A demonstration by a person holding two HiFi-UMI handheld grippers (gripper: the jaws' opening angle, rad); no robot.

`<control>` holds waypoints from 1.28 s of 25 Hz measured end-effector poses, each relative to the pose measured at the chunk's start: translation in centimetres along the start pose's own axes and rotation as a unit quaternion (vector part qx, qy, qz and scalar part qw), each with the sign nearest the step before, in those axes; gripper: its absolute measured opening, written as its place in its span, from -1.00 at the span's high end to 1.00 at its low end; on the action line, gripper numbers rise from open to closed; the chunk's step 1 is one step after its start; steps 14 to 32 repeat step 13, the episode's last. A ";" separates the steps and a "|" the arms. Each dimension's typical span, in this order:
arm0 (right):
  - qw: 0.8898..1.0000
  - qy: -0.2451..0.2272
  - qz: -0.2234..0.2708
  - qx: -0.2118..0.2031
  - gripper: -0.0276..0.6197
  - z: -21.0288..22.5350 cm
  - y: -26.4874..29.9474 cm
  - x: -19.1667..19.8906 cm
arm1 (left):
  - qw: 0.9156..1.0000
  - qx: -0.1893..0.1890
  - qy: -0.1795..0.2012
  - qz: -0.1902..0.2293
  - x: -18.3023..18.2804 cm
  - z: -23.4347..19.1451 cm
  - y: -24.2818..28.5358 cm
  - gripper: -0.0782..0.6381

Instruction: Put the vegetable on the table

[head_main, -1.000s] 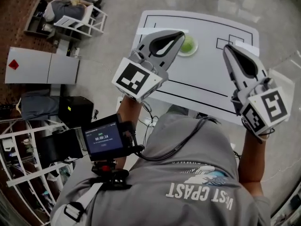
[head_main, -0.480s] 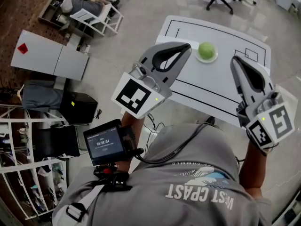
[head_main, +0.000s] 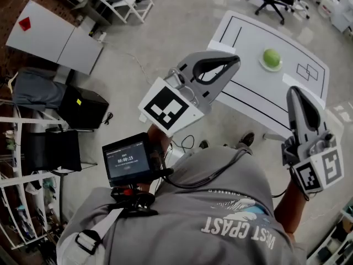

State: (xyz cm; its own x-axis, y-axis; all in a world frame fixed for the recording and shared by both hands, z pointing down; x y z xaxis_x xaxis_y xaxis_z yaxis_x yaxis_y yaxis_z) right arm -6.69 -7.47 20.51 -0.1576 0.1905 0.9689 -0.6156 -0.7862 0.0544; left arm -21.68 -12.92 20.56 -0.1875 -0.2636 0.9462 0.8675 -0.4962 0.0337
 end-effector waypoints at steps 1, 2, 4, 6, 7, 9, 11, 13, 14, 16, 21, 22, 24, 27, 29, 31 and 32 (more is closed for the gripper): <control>1.000 0.001 -0.004 0.005 0.90 -1.2 0.1 0.9 | 1.000 0.006 -0.003 0.003 0.6 0.3 -1.0 0.76; 1.000 0.001 -0.007 0.010 0.90 -2.4 0.1 1.6 | 1.000 0.011 -0.007 0.007 1.0 0.4 -1.9 0.76; 1.000 0.002 -0.015 0.022 0.90 -4.2 0.2 2.2 | 1.000 0.021 -0.012 0.016 1.2 0.5 -3.3 0.76; 0.999 0.002 -0.019 0.034 0.90 -5.2 -0.2 2.7 | 0.999 0.030 -0.016 0.022 1.4 0.8 -3.9 0.76; 0.999 0.003 -0.019 0.039 0.90 -5.4 -0.5 3.0 | 0.999 0.035 -0.017 0.024 1.6 1.1 -3.9 0.76; 0.999 0.003 -0.016 0.048 0.90 -5.6 -1.5 3.3 | 0.999 0.044 -0.014 0.026 1.7 2.0 -3.8 0.76; 0.999 0.003 -0.012 0.053 0.90 -5.8 -2.5 3.3 | 0.998 0.051 -0.010 0.030 1.3 3.0 -3.6 0.76; 0.998 0.001 -0.008 0.056 0.90 -6.2 -3.6 3.2 | 0.998 0.057 -0.006 0.034 0.6 4.0 -3.5 0.76; 0.998 0.001 -0.008 0.056 0.90 -6.2 -3.6 3.2 | 0.998 0.057 -0.006 0.034 0.6 4.0 -3.5 0.76; 0.998 0.001 -0.008 0.056 0.90 -6.2 -3.6 3.2 | 0.998 0.057 -0.006 0.034 0.6 4.0 -3.5 0.76; 0.998 0.001 -0.008 0.056 0.90 -6.2 -3.6 3.2 | 0.998 0.057 -0.006 0.034 0.6 4.0 -3.5 0.76; 0.998 0.001 -0.008 0.056 0.90 -6.2 -3.6 3.2 | 0.998 0.057 -0.006 0.034 0.6 4.0 -3.5 0.76; 0.998 0.001 -0.008 0.056 0.90 -6.2 -3.6 3.2 | 0.998 0.057 -0.006 0.034 0.6 4.0 -3.5 0.76; 0.998 0.001 -0.008 0.056 0.90 -6.2 -3.6 3.2 | 0.998 0.057 -0.006 0.034 0.6 4.0 -3.5 0.76; 0.998 0.001 -0.008 0.056 0.90 -6.2 -3.6 3.2 | 0.998 0.057 -0.006 0.034 0.6 4.0 -3.5 0.76; 0.998 0.001 -0.008 0.056 0.90 -6.2 -3.6 3.2 | 0.998 0.057 -0.006 0.034 0.6 4.0 -3.5 0.76; 0.998 0.001 -0.008 0.056 0.90 -6.2 -3.6 3.2 | 0.998 0.057 -0.006 0.034 0.6 4.0 -3.5 0.76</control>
Point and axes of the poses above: the fingertips, and each gripper's own axes: y forward along the fingers, z to its right, x out of its underside, the point moved 3 cm from there along -y, backward along the fingers, and after that the axes turned 7 degrees about y, right-handed, at the moved point
